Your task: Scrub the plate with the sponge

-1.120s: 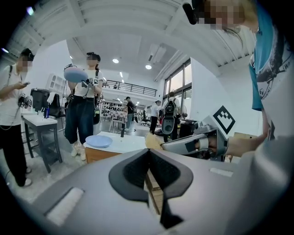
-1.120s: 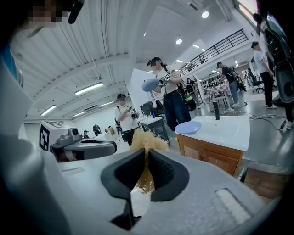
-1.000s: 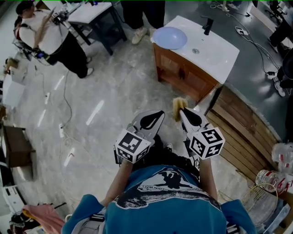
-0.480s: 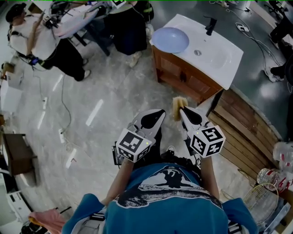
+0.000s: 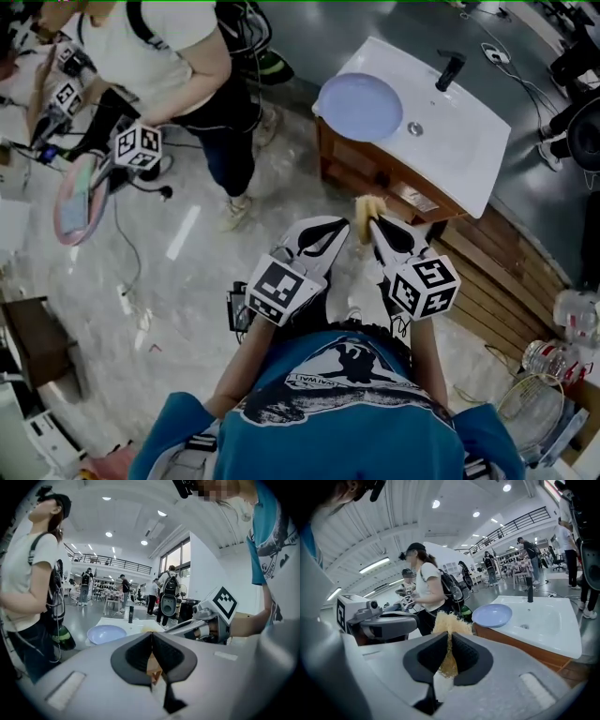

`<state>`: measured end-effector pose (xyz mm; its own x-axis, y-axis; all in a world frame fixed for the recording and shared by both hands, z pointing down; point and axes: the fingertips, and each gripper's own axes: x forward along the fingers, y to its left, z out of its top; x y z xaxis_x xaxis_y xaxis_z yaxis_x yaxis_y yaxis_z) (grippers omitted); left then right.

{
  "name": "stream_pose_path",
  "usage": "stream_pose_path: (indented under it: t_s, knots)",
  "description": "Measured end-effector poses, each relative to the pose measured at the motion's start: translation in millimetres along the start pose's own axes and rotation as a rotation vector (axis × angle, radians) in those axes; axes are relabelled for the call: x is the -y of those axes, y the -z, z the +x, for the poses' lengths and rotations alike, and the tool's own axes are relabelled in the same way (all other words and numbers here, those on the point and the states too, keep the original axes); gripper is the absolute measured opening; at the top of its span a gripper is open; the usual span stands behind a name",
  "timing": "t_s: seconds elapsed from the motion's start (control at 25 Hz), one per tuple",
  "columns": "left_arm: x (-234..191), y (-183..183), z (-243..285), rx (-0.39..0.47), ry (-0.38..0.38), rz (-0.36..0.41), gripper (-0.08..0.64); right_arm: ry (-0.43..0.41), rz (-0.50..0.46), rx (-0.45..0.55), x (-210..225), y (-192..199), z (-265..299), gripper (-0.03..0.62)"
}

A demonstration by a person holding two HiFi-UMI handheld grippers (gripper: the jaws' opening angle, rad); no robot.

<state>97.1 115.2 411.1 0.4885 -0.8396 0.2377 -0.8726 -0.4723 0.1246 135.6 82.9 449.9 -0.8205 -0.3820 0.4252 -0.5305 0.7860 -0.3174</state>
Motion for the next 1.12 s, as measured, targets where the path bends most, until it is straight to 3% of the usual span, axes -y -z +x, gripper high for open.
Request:
stream_pose_path:
  t_s: [0.28, 0.68, 1.12]
  knots:
    - [-52, -8, 15, -0.016, 0.048, -0.010, 0.017, 0.069, 0.032, -0.003, 16, -24, 38, 0.029]
    - [-90, -13, 22, -0.030, 0.150, 0.019, 0.017, 0.157, 0.059, 0.029, 17, -46, 69, 0.029]
    - [-117, -10, 36, -0.062, 0.151, -0.026, 0.023, 0.224, 0.085, 0.003, 32, -43, 69, 0.029]
